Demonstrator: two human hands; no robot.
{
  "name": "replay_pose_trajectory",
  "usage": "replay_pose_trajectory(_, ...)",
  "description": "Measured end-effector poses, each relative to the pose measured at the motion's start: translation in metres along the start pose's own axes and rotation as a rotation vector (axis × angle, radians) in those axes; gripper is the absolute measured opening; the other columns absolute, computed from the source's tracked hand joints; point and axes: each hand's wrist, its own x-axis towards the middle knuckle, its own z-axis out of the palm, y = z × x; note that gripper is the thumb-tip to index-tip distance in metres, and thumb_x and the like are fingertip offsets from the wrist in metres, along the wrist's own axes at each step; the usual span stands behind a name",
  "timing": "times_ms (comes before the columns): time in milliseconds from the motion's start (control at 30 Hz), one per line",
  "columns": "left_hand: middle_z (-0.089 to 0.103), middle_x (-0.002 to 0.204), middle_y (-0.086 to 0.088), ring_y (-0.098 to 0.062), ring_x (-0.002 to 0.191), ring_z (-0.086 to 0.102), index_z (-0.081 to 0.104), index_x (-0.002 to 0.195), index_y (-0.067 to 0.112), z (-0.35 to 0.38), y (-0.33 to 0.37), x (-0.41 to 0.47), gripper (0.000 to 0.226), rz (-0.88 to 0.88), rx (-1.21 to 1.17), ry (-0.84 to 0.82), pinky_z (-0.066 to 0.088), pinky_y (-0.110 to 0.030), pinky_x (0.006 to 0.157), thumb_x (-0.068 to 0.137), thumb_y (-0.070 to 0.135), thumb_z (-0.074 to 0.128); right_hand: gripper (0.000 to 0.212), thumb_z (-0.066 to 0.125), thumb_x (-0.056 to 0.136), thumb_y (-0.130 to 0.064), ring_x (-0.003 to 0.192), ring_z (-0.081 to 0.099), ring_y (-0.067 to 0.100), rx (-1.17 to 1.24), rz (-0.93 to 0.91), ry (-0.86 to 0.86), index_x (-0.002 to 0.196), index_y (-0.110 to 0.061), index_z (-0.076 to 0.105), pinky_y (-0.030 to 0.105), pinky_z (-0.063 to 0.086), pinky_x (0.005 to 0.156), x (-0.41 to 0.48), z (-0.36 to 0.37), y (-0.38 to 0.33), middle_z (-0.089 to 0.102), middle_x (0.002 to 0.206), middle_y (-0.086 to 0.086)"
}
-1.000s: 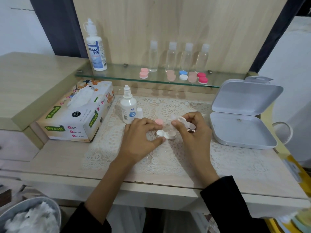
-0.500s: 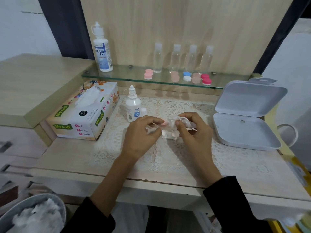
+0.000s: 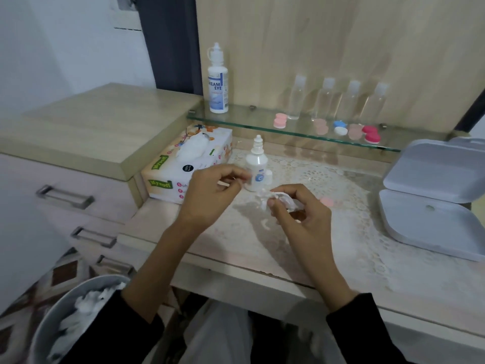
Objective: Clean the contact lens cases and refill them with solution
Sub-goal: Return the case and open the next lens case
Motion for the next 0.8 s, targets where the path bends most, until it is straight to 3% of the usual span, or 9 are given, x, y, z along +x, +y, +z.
replay_pose_trajectory(300, 0.071, 0.092, 0.001, -0.008, 0.082, 0.067, 0.073, 0.092, 0.01, -0.093, -0.032, -0.039, 0.015, 0.134, 0.147, 0.126, 0.052, -0.018, 0.076, 0.083, 0.004, 0.062, 0.013, 0.069, 0.087, -0.005, 0.077, 0.065, 0.015, 0.106, -0.009, -0.159, 0.09, -0.018, 0.069, 0.036, 0.054, 0.066, -0.014, 0.083, -0.016, 0.068, 0.083, -0.009)
replay_pose_trajectory(400, 0.072, 0.091, 0.003, -0.011, 0.08, 0.068, 0.073, 0.094, 0.017, -0.124, -0.041, -0.055, 0.017, 0.049, 0.154, 0.153, 0.054, -0.021, 0.075, 0.083, 0.009, 0.062, 0.008, 0.068, 0.087, -0.011, 0.081, 0.065, 0.016, 0.124, -0.024, -0.218, 0.09, -0.018, 0.069, 0.048, 0.055, 0.069, -0.022, 0.11, -0.02, 0.068, 0.085, -0.01)
replay_pose_trajectory(500, 0.072, 0.091, 0.002, -0.015, 0.081, 0.068, 0.072, 0.095, 0.015, -0.154, -0.055, -0.07, 0.016, 0.005, 0.175, 0.178, 0.055, -0.024, 0.073, 0.085, 0.009, 0.061, 0.007, 0.067, 0.087, -0.012, 0.081, 0.065, 0.018, 0.172, -0.025, -0.278, 0.09, -0.018, 0.068, 0.051, 0.055, 0.065, -0.029, 0.139, -0.025, 0.067, 0.086, -0.012)
replay_pose_trajectory(633, 0.072, 0.091, 0.004, -0.014, 0.08, 0.069, 0.072, 0.094, 0.013, -0.185, -0.078, -0.091, 0.018, -0.077, 0.189, 0.271, 0.055, -0.027, 0.074, 0.085, 0.002, 0.061, 0.011, 0.064, 0.089, -0.003, 0.075, 0.064, 0.015, 0.206, -0.055, -0.355, 0.089, -0.013, 0.067, 0.045, 0.057, 0.057, -0.041, 0.184, -0.034, 0.066, 0.085, -0.01)
replay_pose_trajectory(800, 0.073, 0.091, 0.0, -0.012, 0.081, 0.068, 0.073, 0.094, 0.01, -0.214, -0.109, -0.121, 0.019, -0.177, 0.225, 0.326, 0.054, -0.024, 0.074, 0.085, -0.002, 0.062, 0.013, 0.062, 0.089, -0.003, 0.077, 0.064, 0.006, 0.152, -0.101, -0.478, 0.089, -0.016, 0.063, 0.026, 0.057, 0.062, -0.067, 0.238, -0.039, 0.065, 0.081, -0.01)
